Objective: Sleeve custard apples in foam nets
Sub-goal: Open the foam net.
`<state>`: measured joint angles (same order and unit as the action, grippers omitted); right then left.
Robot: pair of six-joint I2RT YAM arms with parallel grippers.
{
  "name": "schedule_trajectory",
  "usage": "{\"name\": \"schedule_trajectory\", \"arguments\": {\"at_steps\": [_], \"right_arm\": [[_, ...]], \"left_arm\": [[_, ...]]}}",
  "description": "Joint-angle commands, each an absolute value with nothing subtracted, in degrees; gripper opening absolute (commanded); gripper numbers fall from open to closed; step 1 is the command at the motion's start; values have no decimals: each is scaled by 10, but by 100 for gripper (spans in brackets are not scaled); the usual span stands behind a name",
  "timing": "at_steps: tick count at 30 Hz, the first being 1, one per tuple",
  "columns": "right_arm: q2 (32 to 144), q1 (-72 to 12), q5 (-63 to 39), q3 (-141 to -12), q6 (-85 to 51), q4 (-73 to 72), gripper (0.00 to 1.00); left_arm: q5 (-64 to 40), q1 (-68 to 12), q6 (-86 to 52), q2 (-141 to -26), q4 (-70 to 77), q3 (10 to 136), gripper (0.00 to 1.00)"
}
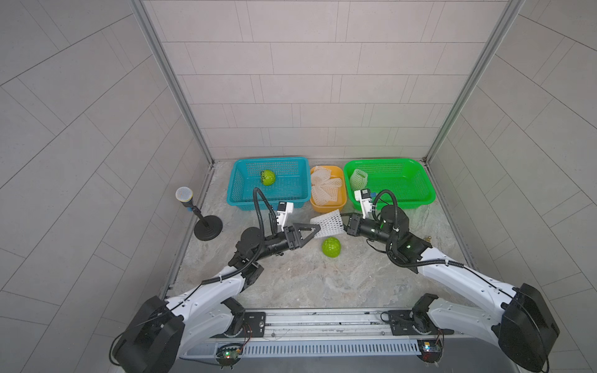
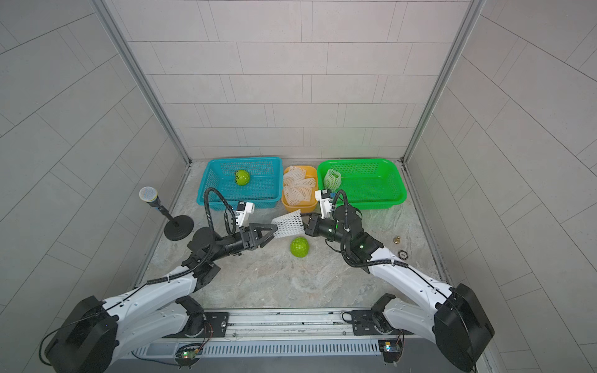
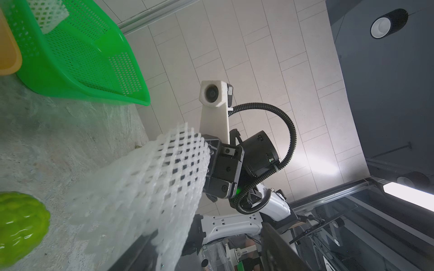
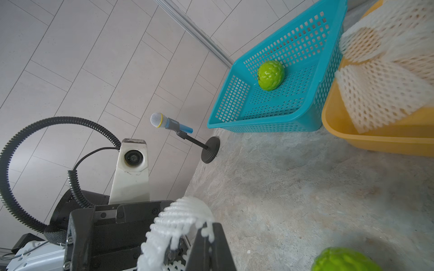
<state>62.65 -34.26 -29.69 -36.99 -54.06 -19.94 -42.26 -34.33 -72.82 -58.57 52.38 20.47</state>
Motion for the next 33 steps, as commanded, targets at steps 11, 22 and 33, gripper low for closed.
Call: {"name": "schedule_trajectory", "arguments": {"at_steps": [11,22,33], "right_arm": [[579,-341,-275,-400,-474,-103,3],[590,-360,-311,-419,-455,-104,4],[581,-334,-305,-457,-381,0,50]], "left_arm": [[-376,-347,-620,-538,317,241,34],[-377,-347,-625,-550,343,243,11],[-367,-346,-661,-567,468,221,0]]}}
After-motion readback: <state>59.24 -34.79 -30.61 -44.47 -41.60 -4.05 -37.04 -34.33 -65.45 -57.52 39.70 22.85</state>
